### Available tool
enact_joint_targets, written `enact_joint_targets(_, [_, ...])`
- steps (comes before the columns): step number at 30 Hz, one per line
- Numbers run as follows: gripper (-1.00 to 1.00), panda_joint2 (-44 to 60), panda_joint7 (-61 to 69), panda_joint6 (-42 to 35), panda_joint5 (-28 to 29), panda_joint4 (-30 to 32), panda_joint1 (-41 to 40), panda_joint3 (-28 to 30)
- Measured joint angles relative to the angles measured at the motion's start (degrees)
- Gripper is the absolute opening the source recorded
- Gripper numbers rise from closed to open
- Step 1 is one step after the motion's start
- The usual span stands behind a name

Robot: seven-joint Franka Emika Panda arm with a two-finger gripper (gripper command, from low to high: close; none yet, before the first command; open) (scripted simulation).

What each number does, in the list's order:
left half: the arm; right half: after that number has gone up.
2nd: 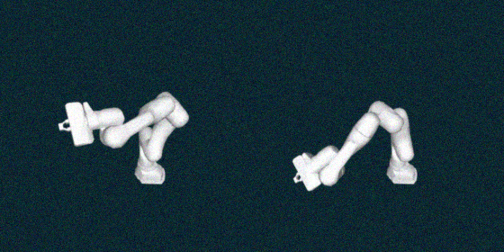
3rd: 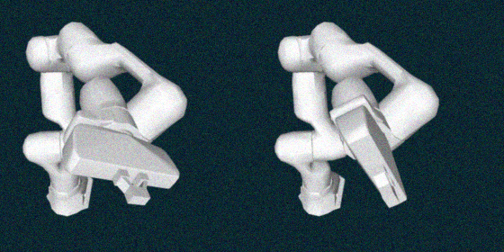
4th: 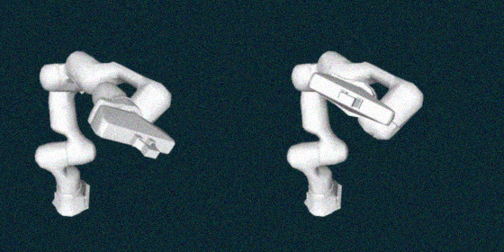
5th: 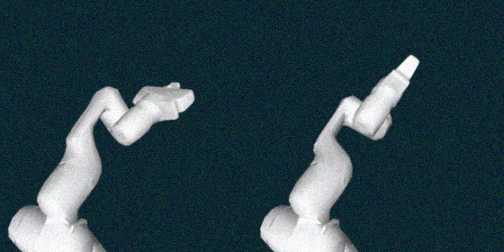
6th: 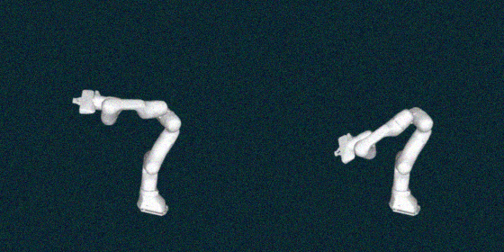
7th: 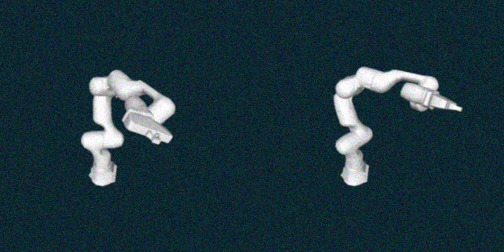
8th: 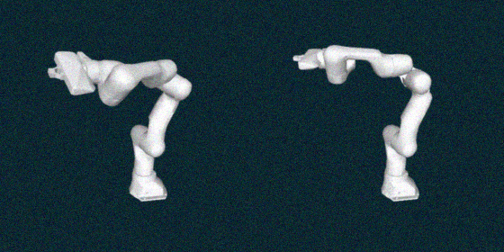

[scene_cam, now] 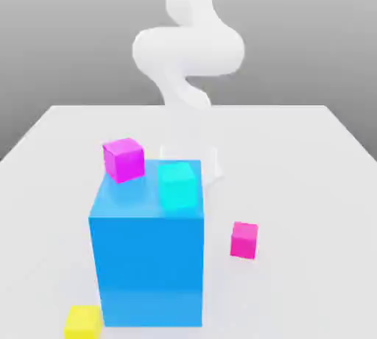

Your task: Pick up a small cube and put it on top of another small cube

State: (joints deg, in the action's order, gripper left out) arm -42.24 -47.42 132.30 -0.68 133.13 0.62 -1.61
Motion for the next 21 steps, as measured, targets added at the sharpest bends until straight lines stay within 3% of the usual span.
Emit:
enact_joint_targets(13, [0.0, 22.4, -15.7, 18.3, -5.1, 22.6, 3.9, -11.3])
enact_joint_targets(19, [0.0, 35.1, -26.6, 31.5, -5.7, 36.4, 4.6, -16.8])
enact_joint_targets(21, [0.0, 39.2, -29.3, 35.9, -3.4, 37.7, 3.7, -16.6])
